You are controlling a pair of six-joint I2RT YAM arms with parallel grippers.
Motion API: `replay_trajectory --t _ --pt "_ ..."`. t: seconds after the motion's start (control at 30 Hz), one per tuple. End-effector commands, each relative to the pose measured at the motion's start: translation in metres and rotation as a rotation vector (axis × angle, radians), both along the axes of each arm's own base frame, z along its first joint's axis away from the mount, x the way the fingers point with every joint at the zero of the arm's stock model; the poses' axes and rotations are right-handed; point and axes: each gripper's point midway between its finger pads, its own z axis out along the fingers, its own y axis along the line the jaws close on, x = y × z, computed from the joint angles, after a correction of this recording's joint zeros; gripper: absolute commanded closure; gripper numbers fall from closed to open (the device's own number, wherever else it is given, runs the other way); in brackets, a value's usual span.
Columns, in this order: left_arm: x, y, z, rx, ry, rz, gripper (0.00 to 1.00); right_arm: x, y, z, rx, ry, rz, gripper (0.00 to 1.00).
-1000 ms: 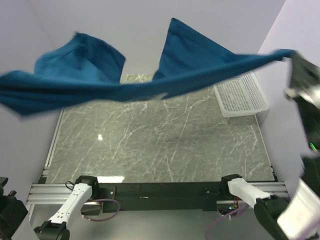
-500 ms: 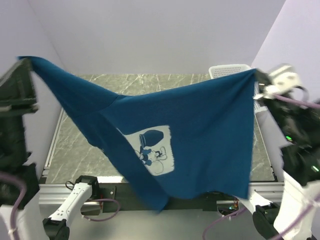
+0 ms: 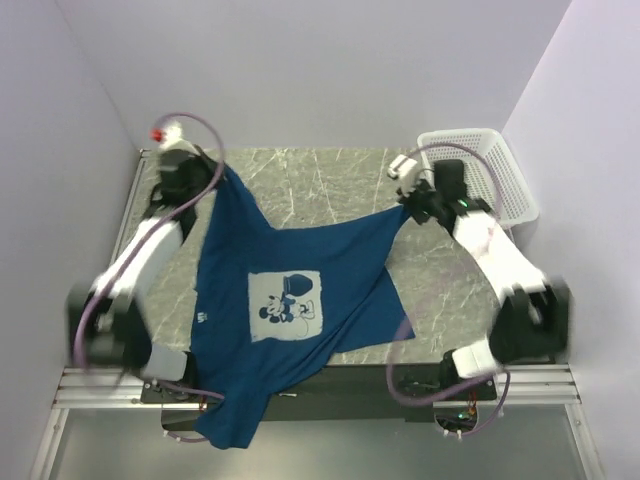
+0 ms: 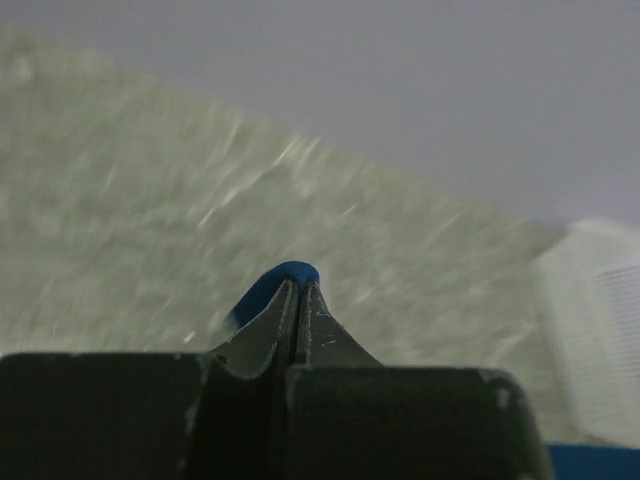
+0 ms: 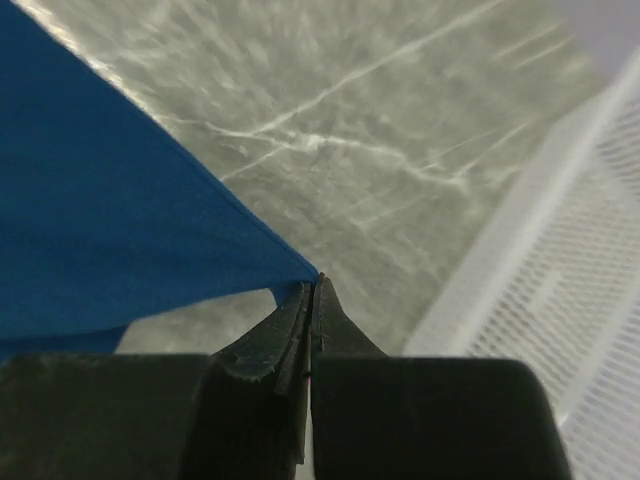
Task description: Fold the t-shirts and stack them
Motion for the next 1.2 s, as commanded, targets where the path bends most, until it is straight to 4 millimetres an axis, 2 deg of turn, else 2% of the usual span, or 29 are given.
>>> replay_trajectory --t 0.0,0.03,0.07,0.1,0.13,0.17,0.2,0.23,0.27,0.3,0.4,0.43,0.47,0.5,0.53,0.63,0.77,1.0,1.03,1.07,1.1,1.17 --pt "0.060 0.006 -0.080 0.070 0.170 0.043 1.00 0.063 0.010 -0.013 -0.042 -0.010 -0.030 1.00" --pt "0.073 0.008 -0.097 0.075 0.218 0.057 1.00 0.078 0.010 -0.054 -0.070 0.088 -0.047 1.00" --pt "0.084 0.011 -0.111 0.081 0.258 0.073 1.00 0.100 0.014 -0.042 -0.064 0.069 -0.070 1.00" --pt "0.105 0.014 -0.128 0.091 0.294 0.101 1.00 0.110 0.016 -0.049 -0.075 0.084 -0.083 1.00" --pt "0.111 0.018 -0.137 0.098 0.324 0.124 1.00 0.121 0.017 -0.075 -0.110 0.127 -0.109 1.00" --pt "0.118 0.022 -0.141 0.098 0.332 0.140 1.00 0.137 0.021 -0.065 -0.116 0.097 -0.124 1.00" --pt "0.133 0.025 -0.142 0.095 0.323 0.157 1.00 0.146 0.022 -0.067 -0.130 0.091 -0.142 1.00" --pt "0.134 0.035 -0.149 0.106 0.358 0.196 1.00 0.153 0.023 -0.083 -0.167 0.107 -0.161 1.00" --pt "0.139 0.041 -0.149 0.103 0.359 0.217 1.00 0.165 0.026 -0.076 -0.175 0.077 -0.172 1.00" --pt "0.147 0.046 -0.145 0.102 0.350 0.241 1.00 0.171 0.028 -0.077 -0.174 0.067 -0.174 1.00" --pt "0.153 0.077 -0.140 0.094 0.342 0.339 1.00 0.192 0.027 -0.087 -0.235 0.045 -0.217 1.00" --pt "0.151 0.089 -0.137 0.099 0.337 0.386 1.00 0.196 0.027 -0.099 -0.253 0.055 -0.222 1.00" --pt "0.152 0.095 -0.131 0.086 0.320 0.413 1.00 0.205 0.027 -0.091 -0.261 0.022 -0.242 1.00" --pt "0.148 0.101 -0.123 0.078 0.302 0.432 1.00 0.209 0.026 -0.092 -0.265 0.013 -0.253 1.00" --pt "0.145 0.118 -0.118 0.072 0.289 0.468 1.00 0.214 0.026 -0.094 -0.266 0.003 -0.260 1.00" --pt "0.141 0.140 -0.104 0.053 0.248 0.521 1.00 0.227 0.029 -0.096 -0.283 -0.013 -0.270 1.00" --pt "0.154 0.140 -0.115 0.031 0.275 0.455 1.00 0.235 0.031 -0.105 -0.298 -0.005 -0.269 1.00" --pt "0.191 0.102 -0.155 -0.029 0.347 0.226 1.00 0.241 0.034 -0.114 -0.344 -0.019 -0.259 1.00" --pt "0.192 0.101 -0.161 -0.034 0.368 0.216 1.00 0.241 0.033 -0.117 -0.367 -0.021 -0.255 1.00" --pt "0.197 0.101 -0.158 -0.038 0.360 0.218 1.00 0.243 0.034 -0.116 -0.374 -0.035 -0.257 1.00" --pt "0.199 0.096 -0.171 -0.051 0.384 0.193 1.00 0.243 0.035 -0.119 -0.384 -0.038 -0.255 1.00" --pt "0.201 0.092 -0.180 -0.067 0.403 0.174 1.00 0.245 0.036 -0.121 -0.392 -0.042 -0.253 1.00"
